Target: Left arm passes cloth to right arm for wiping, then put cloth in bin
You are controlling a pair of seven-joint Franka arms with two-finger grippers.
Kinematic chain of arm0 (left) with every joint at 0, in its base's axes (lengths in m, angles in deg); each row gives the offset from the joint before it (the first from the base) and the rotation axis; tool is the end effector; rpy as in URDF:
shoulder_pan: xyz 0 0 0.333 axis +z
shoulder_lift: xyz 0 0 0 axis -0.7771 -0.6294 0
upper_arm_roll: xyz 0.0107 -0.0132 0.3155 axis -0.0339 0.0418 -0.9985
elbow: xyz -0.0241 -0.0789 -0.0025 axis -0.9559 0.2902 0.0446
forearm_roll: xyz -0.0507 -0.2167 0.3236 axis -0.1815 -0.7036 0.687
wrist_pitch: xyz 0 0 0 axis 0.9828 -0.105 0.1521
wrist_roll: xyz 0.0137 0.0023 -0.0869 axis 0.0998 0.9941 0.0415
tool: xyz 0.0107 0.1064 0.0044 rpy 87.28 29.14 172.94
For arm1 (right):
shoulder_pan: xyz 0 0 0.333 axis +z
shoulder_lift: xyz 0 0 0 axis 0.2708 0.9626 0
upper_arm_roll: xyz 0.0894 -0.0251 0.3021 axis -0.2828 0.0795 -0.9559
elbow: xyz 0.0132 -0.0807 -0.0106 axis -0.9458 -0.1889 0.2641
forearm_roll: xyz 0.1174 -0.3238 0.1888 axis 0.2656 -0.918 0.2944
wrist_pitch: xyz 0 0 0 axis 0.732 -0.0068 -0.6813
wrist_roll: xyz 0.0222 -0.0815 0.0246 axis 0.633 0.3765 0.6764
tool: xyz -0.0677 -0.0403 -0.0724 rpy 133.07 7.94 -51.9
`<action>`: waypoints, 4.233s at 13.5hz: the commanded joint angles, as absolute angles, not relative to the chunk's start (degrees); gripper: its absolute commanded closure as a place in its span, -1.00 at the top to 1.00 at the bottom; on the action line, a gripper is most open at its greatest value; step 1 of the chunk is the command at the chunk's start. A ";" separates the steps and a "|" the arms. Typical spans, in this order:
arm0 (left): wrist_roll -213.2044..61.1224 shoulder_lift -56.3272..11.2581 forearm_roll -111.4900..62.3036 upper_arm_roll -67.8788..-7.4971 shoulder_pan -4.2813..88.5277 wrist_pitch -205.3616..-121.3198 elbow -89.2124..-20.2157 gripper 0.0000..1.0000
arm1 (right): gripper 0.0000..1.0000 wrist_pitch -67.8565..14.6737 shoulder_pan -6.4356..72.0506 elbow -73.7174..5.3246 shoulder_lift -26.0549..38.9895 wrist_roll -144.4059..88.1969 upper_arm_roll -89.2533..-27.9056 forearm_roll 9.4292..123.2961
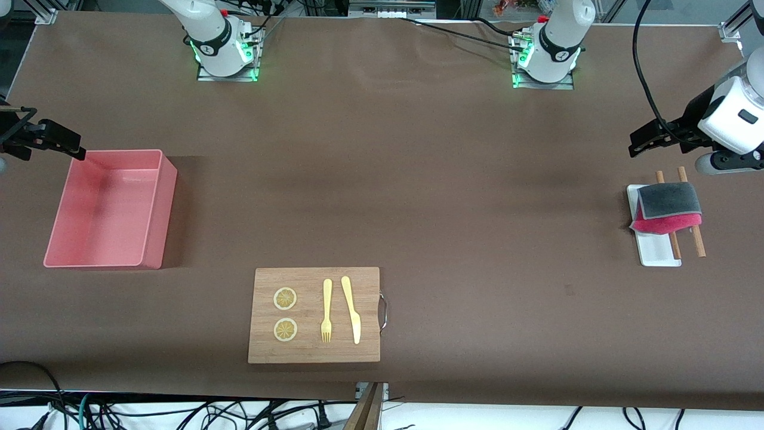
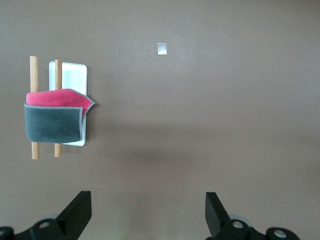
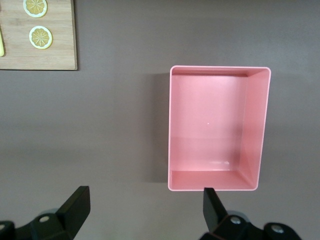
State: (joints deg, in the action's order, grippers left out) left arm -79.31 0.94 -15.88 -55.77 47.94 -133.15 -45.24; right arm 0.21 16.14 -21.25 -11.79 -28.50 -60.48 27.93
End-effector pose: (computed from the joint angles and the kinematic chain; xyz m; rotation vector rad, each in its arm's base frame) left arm 0.5576 -0.0318 0.5982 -3.1270 -0.1777 0.1504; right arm 0.5790 -0.0325 0.6045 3.1116 0.0415 -0.0724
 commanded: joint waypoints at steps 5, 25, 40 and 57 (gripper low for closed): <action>-79.26 1.50 -15.78 -53.38 48.45 -132.66 -44.39 1.00 | 1.00 -0.71 15.62 -20.25 -11.37 -27.60 -60.78 28.29; -79.26 1.42 -15.87 -53.73 48.80 -132.66 -44.47 1.00 | 1.00 -0.71 15.53 -20.25 -11.37 -27.60 -60.69 28.29; -78.91 -0.51 -15.78 -54.08 51.96 -134.95 -44.21 1.00 | 1.00 -0.80 15.62 -20.25 -11.37 -27.69 -60.78 28.46; -49.46 -14.83 -18.75 -54.08 79.20 -160.52 -57.83 1.00 | 1.00 -0.80 15.62 -20.25 -11.02 -27.69 -60.95 28.81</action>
State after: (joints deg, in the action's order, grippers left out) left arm -49.96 -12.74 -16.76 -54.90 78.11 -158.93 -58.34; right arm -0.86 16.17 -21.25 -11.45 -28.49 -60.77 28.12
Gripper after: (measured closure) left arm 0.000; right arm 0.000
